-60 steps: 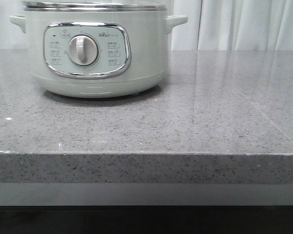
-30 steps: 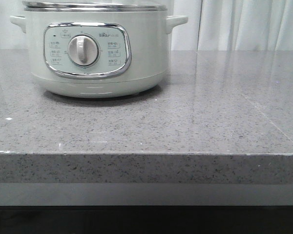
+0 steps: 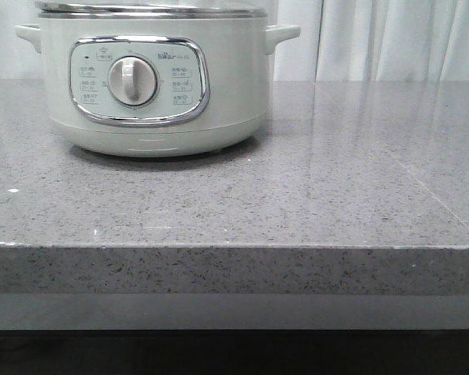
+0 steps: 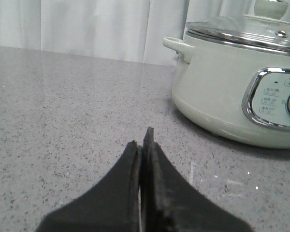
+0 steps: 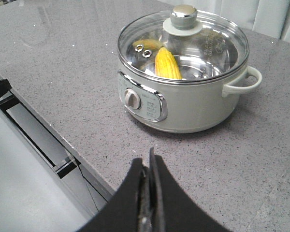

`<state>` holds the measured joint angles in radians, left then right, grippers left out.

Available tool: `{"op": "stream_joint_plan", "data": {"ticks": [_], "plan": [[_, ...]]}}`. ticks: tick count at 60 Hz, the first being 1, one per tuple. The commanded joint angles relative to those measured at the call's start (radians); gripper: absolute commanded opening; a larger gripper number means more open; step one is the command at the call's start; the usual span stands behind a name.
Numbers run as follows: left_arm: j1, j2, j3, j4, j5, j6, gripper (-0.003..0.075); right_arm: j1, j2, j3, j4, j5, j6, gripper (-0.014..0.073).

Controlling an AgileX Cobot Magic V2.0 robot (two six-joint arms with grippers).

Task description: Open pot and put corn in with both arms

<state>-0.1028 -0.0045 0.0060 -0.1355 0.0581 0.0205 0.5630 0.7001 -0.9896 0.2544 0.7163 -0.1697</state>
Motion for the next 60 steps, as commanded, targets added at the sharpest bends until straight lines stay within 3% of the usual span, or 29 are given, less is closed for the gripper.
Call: {"op": "stream_joint_plan", "data": {"ticks": [1,34,60], "plan": [[0.005,-0.021,0.004,-0.015,-0.137,0.0,-0.002,-0.002,0.001,-0.025,0.001,-0.074,-0.006,-0.0065],[0.003,-0.019,0.006,-0.032,-0.145,0.0,-0.002,-0.002,0.001,-0.025,0.001,-0.073,-0.006,-0.0065],[0.003,-0.019,0.006,0.041,-0.145,-0.01,-0.002,-0.002,0.001,-0.025,0.001,-0.073,-0.006,-0.0065]]}}
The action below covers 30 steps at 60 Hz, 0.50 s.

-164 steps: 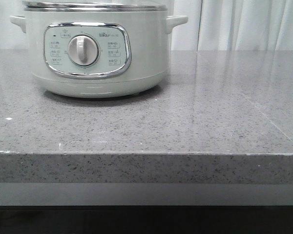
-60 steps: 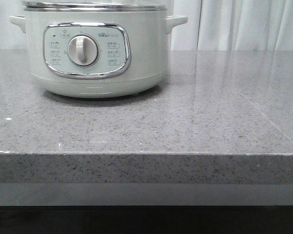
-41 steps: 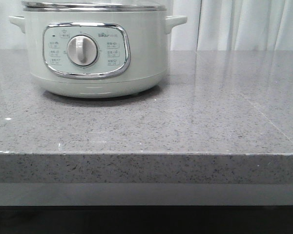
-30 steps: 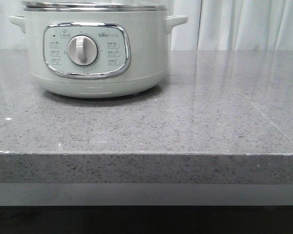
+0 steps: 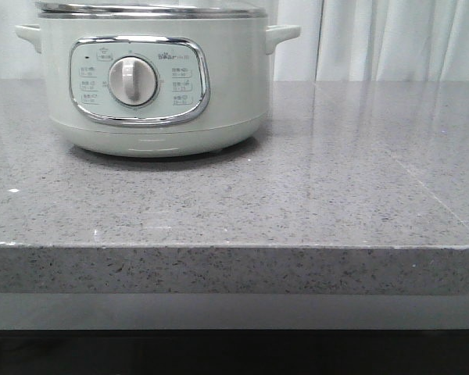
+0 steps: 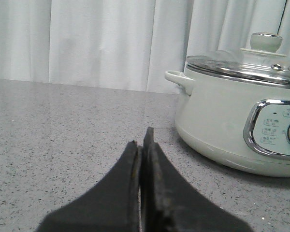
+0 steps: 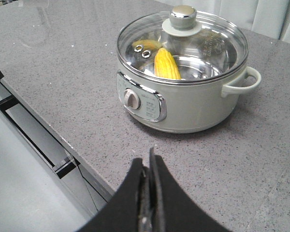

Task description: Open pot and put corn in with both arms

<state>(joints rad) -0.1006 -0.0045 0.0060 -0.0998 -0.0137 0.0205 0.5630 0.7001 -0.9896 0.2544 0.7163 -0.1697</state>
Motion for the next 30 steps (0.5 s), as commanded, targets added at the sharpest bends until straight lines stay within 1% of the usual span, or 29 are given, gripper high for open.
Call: {"op": "stream_joint_plan", "data": {"ticks": [1,30], "plan": [[0.001,-0.019,0.006,0.005,-0.073,-0.01,-0.002,-0.002,0.001,-0.025,0.001,-0.073,-0.006,-0.0065],[0.001,-0.019,0.006,0.005,-0.08,-0.01,-0.002,-0.002,0.001,-0.025,0.001,-0.073,-0.006,-0.0065]]}}
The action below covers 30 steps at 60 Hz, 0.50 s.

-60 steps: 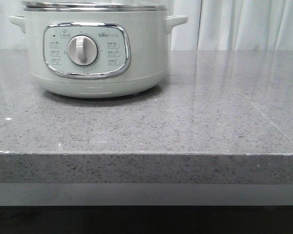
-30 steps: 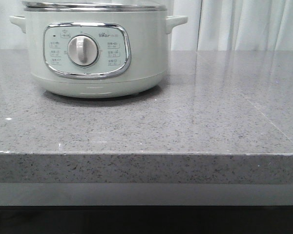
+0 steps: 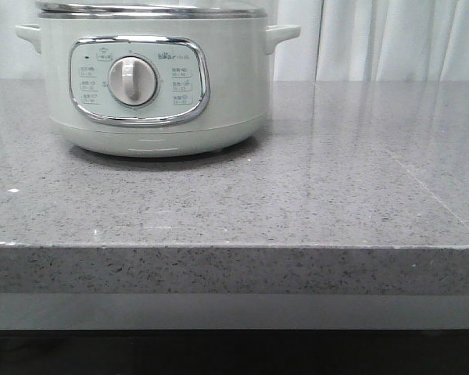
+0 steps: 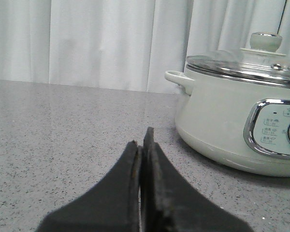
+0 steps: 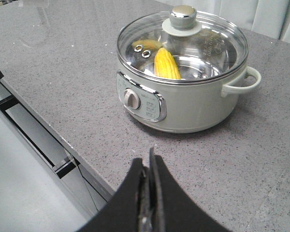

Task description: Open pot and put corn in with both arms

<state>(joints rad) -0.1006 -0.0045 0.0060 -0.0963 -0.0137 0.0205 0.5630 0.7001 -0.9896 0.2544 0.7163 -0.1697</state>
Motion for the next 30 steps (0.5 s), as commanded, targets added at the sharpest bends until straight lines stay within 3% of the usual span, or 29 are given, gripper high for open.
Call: {"op": "stream_joint_plan", "data": {"ticks": [1,30], "plan": [[0.001,-0.019,0.006,0.001,-0.08,-0.01,-0.002,-0.002,0.001,-0.025,0.001,-0.073,-0.006,-0.0065],[0.001,-0.019,0.006,0.001,-0.08,-0.01,-0.002,-0.011,-0.014,-0.016,0.004,-0.076,-0.006,-0.0065]]}}
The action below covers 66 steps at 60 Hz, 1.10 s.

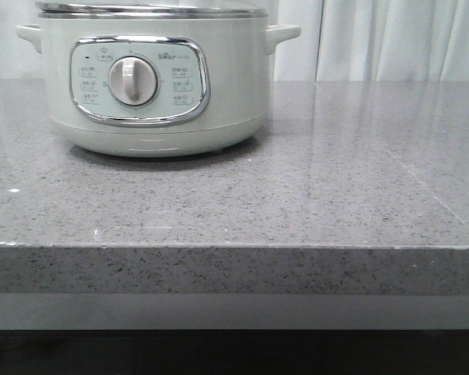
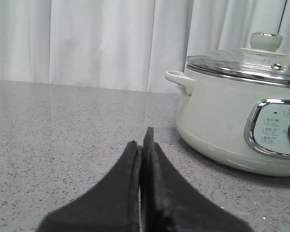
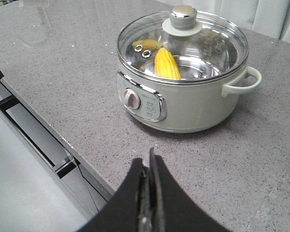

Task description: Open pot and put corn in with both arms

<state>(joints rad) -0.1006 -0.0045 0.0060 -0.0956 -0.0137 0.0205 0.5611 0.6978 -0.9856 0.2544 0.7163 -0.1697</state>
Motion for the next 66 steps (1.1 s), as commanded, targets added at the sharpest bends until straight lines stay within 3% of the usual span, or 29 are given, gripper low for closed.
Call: {"op": "stream_joint_plan", "data": {"ticks": [1,11,21,50,66], "plan": [[0.001,-0.019,0.006,0.001,-0.08,-0.01,-0.002,-0.013,-0.015,-0.016,0.004,-0.076,-0.006,-0.0065],[0.001,-0.019,0.006,0.001,-0.08,-0.01,-0.002,-0.068,-0.076,0.047,0.004,-0.088,-0.006,-0.0065],[0.001,-0.019,0.006,0.001,-0.08,-0.01,-0.002,-0.166,-0.182,0.168,0.004,-0.198,-0.006,-0.0065],[0.001,-0.019,0.006,0.001,-0.08,-0.01,-0.002,-0.493,-0.612,0.726,0.026,-0.576,-0.006,-0.0065],[0.001,-0.019,0.006,0.001,-0.08,-0.01,-0.002,-0.518,-0.731,0.973,0.032,-0.716,-0.006,-0.0065]]}}
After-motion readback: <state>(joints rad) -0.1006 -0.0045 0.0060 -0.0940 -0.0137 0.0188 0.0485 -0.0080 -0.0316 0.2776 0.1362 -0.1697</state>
